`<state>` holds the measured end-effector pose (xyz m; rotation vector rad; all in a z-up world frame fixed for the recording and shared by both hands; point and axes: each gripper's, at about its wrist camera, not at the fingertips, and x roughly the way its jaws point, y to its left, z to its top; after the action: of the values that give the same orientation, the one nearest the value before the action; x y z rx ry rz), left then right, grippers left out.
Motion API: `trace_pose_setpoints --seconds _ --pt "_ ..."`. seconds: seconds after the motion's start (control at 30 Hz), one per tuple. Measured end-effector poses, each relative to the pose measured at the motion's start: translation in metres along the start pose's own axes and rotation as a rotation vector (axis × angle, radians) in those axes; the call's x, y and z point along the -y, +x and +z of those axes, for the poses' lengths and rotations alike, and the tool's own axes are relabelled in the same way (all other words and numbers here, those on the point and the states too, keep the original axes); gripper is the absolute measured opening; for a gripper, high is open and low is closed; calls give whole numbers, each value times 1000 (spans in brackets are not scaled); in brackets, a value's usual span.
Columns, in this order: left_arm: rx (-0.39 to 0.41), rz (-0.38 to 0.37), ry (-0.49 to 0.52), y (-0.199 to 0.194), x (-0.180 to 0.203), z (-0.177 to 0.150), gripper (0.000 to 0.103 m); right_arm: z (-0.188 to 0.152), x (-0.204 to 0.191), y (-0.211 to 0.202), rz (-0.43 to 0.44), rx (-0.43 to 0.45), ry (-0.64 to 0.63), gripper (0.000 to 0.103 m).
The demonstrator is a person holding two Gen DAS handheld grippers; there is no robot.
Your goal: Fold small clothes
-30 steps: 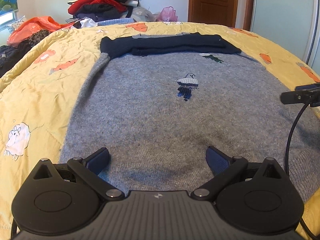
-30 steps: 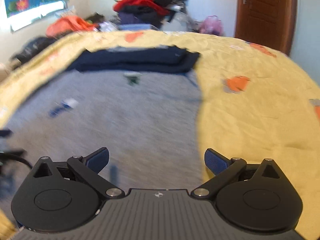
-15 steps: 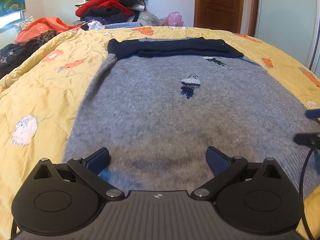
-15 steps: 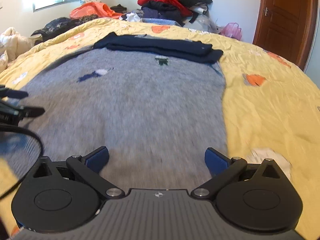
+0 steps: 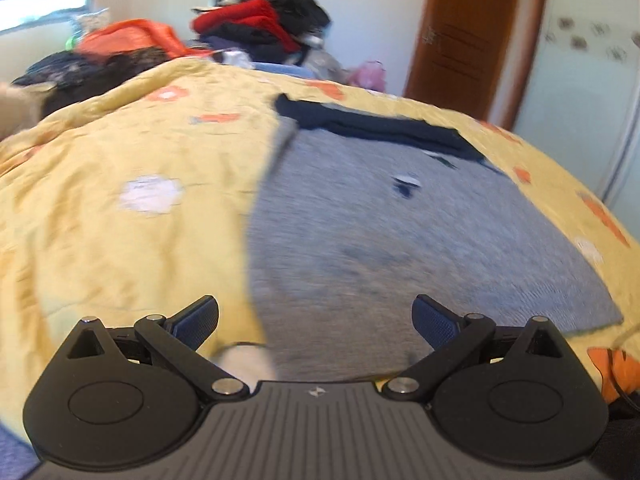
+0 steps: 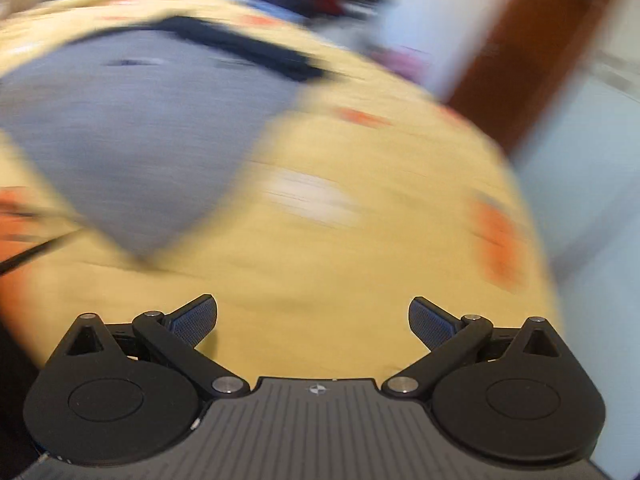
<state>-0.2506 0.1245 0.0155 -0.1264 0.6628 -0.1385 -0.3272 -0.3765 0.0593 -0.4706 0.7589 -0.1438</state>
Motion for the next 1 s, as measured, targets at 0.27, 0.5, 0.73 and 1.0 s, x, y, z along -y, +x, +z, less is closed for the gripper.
trace_pose_setpoints --seconds 0.27,0.5,0.73,1.0 --pt "-80 -93 -273 18 -45 12 103 19 109 -14 150 198 698 103" --pt "-109 -118 -315 27 -43 15 103 23 38 71 812 -39 930 102" --pt "-138 -264 -441 28 -53 14 103 32 -19 91 1019 -142 911 97" --pt "-189 -474 -659 38 -72 4 103 24 -24 105 1125 -222 989 53"
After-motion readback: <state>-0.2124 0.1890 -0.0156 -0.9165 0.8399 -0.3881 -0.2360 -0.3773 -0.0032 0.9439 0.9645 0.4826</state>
